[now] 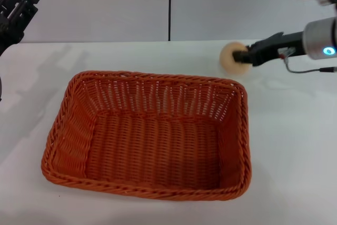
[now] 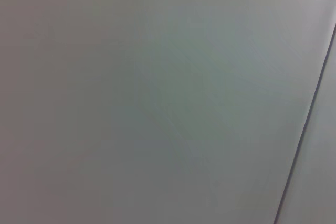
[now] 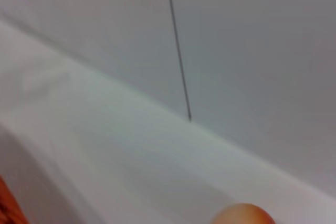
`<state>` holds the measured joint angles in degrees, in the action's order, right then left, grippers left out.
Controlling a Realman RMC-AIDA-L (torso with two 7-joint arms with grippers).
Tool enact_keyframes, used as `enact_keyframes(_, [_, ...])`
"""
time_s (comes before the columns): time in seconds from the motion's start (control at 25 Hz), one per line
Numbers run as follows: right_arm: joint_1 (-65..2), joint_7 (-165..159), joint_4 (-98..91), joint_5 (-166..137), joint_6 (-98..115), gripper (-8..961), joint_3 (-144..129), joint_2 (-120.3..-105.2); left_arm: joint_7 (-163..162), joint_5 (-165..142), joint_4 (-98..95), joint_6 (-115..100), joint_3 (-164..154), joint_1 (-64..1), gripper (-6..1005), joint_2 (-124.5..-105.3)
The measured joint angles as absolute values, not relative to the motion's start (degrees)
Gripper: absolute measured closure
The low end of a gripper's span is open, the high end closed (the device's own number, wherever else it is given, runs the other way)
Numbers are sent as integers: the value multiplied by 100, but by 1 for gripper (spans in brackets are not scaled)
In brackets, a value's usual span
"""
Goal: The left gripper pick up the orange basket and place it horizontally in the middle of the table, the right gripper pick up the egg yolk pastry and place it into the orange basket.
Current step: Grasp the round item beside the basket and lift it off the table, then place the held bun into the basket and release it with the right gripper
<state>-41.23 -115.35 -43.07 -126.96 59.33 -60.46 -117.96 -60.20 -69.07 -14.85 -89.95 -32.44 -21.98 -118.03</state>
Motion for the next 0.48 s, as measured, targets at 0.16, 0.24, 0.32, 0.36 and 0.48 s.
enact_keyframes(0.16, [-3462, -10755, -5074, -11275, 6352, 755, -5989, -11872, -6020, -6908, -1485, -8960, -3249, -2198, 413, -11803])
enact_keyframes(0.24, [-3224, -10162, -5212, -10350, 6775, 769, -5890, -11870, -6020, -6910, -1485, -8946, -3254, -2198, 413, -11803])
enact_keyframes(0.32, [-3102, -9596, -5116, -9610, 7374, 780, -5755, -11843, -6020, -6910, -1485, -8942, -3255, -2198, 412, -11803])
enact_keyframes(0.36, [-3075, -9347, -5011, -9280, 7711, 785, -5683, -11818, -6020, -6910, -1485, -8940, -3254, -2198, 412, -11804])
enact_keyframes(0.48, [-3148, -8960, -4557, -8682, 8753, 801, -5596, -11709, -5995, -6910, -1485, -8916, -3239, -2210, 412, -11804])
